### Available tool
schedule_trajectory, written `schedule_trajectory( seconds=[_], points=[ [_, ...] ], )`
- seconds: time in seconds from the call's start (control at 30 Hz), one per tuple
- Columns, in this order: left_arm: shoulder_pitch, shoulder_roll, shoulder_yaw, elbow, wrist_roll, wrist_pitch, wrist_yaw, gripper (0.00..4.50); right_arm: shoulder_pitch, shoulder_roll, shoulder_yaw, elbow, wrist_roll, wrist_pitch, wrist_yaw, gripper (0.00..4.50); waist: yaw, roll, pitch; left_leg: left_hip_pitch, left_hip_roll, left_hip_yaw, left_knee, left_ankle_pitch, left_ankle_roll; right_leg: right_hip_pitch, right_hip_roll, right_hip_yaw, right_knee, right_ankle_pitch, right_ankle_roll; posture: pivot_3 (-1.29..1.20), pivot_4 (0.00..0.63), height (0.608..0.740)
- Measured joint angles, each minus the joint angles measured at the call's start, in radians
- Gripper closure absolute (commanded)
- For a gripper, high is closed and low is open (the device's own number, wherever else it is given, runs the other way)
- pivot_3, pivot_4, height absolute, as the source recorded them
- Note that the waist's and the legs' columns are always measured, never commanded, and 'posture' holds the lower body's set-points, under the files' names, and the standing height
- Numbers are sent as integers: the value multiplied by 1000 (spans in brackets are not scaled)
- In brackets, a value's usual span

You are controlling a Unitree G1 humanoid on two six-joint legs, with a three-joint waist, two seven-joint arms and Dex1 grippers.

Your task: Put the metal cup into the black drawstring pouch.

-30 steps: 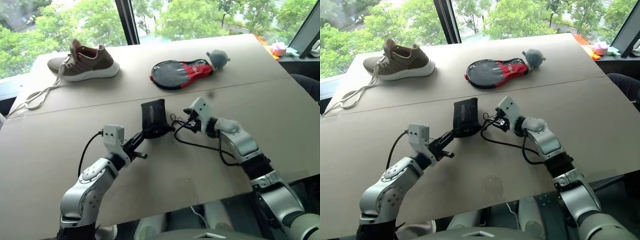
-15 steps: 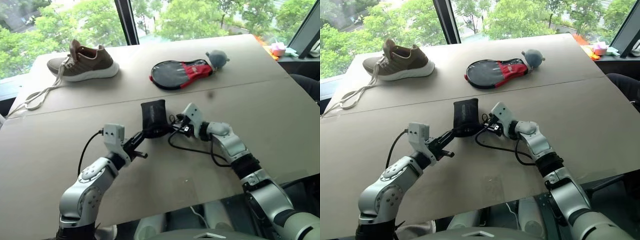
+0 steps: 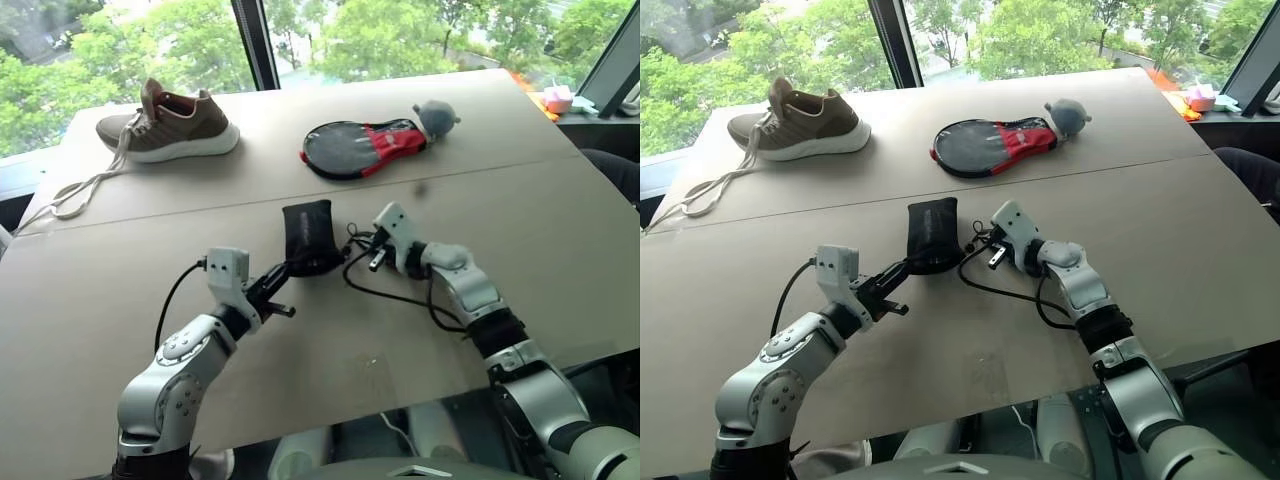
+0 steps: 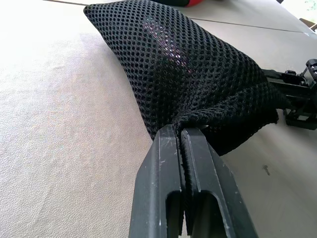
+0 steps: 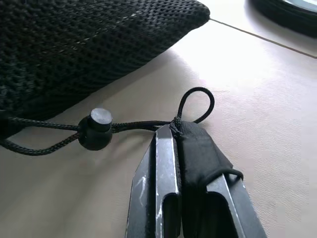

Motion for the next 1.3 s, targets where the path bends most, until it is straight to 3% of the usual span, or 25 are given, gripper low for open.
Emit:
schedule_trajectory(
  seconds=[0.3, 0.53, 0.77, 0.9, 1.0, 1.1, 1.3],
  points=[
    [-18, -4, 0, 0, -3, 0, -2, 4500, -22, 139, -299, -239, 409, 190, -43, 4463, -2, 0, 0, 0, 0, -1, 0, 0, 0, 0, 0, 0, 0, 0, 0, 0, 150, 740],
    [-44, -23, 0, 0, -26, -25, -12, 4500, -48, 167, -370, -344, 596, 327, -109, 4463, -2, 1, 0, 0, 0, -1, 0, 0, 0, 0, 0, 0, 0, 0, 0, 0, 150, 740],
    [-59, -6, 24, 0, -48, -46, -44, 1216, -59, 146, -361, -404, 626, 361, -118, 4500, -3, 1, 0, 0, 0, -1, 0, 0, 0, 0, 0, 0, 1, 0, 0, 0, 150, 740],
    [-113, 25, 128, 21, -222, -16, -97, 1216, -63, 124, -324, -443, 626, 386, -115, 4500, -4, 1, 1, -1, 0, -1, 0, 0, 0, -2, 0, -1, 1, 0, 0, 0, 150, 740],
    [-209, 135, 192, 39, -362, 27, -186, 1216, -103, 94, -287, -493, 626, 412, -113, 4500, -4, 1, 1, -2, 0, -1, 0, 0, 0, -3, 0, -1, 2, 0, 0, 0, 150, 740],
    [-342, 162, 166, 53, -315, -22, -208, 1216, -146, 87, -267, -519, 626, 431, -117, 4500, 1, 0, 1, -2, -1, -1, 1, 0, 0, -2, 0, -1, 1, 0, 0, 0, 150, 740],
    [-522, 122, 29, 121, -201, -99, -221, 1216, -201, 68, -233, -552, 633, 493, -121, 4500, -1, 0, 1, -3, -1, -1, 1, 0, 0, -3, 0, -1, 0, 0, 0, 0, 150, 740]
  ],
)
